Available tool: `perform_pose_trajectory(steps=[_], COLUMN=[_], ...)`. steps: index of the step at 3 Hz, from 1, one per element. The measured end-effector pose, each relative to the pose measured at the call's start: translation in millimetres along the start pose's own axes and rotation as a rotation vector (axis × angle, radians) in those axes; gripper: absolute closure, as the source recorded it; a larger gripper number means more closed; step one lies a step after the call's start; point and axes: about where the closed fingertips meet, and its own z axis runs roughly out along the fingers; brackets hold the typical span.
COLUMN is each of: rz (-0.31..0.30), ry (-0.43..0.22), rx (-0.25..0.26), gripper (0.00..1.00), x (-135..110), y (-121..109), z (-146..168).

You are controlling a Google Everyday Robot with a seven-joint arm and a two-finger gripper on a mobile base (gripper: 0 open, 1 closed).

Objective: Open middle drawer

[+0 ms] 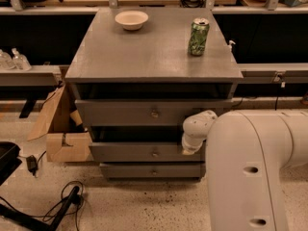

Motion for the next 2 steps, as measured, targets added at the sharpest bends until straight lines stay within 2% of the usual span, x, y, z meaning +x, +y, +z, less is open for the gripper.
perform_pose_trajectory(steps=[2], rz=[0.009], ry=[-0.003], rx=[0.004], gripper=[1.00], x=[-0.7], y=[11.0], z=[-7.0])
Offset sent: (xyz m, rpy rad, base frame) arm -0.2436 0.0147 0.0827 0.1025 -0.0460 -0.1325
